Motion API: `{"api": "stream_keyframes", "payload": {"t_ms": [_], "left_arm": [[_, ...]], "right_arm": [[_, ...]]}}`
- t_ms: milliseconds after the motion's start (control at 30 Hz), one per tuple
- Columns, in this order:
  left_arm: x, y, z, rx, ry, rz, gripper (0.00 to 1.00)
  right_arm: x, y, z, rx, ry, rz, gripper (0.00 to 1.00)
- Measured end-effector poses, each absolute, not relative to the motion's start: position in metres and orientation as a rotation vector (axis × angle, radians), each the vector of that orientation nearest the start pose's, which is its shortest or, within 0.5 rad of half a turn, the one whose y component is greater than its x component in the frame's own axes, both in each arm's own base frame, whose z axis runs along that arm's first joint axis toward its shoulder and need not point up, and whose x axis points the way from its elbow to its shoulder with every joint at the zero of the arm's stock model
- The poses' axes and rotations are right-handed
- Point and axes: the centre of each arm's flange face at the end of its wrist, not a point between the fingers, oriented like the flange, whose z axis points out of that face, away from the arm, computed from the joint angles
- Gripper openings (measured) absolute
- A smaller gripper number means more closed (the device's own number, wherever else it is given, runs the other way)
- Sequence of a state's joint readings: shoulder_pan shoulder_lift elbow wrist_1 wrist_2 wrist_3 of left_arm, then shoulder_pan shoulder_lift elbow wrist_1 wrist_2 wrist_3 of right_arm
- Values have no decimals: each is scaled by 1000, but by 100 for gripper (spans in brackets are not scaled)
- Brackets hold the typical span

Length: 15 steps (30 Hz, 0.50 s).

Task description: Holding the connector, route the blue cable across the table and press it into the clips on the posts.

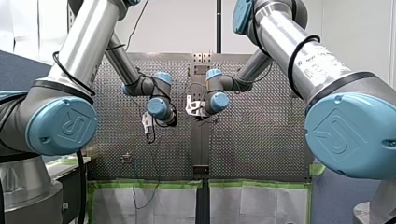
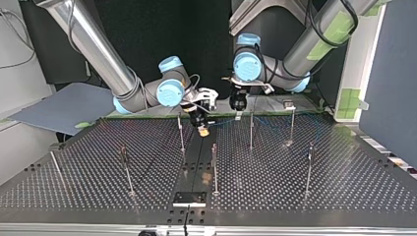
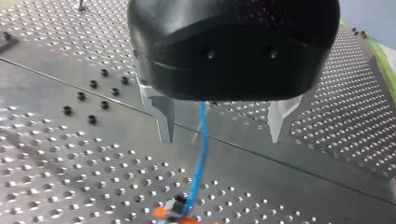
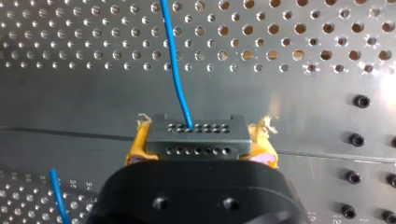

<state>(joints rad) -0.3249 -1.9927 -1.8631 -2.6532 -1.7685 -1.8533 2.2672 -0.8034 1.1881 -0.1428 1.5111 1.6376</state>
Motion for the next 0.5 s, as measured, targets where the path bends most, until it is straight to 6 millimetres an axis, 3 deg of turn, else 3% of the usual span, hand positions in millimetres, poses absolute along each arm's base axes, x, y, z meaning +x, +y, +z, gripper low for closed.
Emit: {"api": "stream_keyframes", "payload": {"t_ms": [500], "left_arm": [[511, -294, 164, -163, 1766, -259, 100]], "right_arm": [[576, -473, 202, -2608, 1252, -2124, 0]]}}
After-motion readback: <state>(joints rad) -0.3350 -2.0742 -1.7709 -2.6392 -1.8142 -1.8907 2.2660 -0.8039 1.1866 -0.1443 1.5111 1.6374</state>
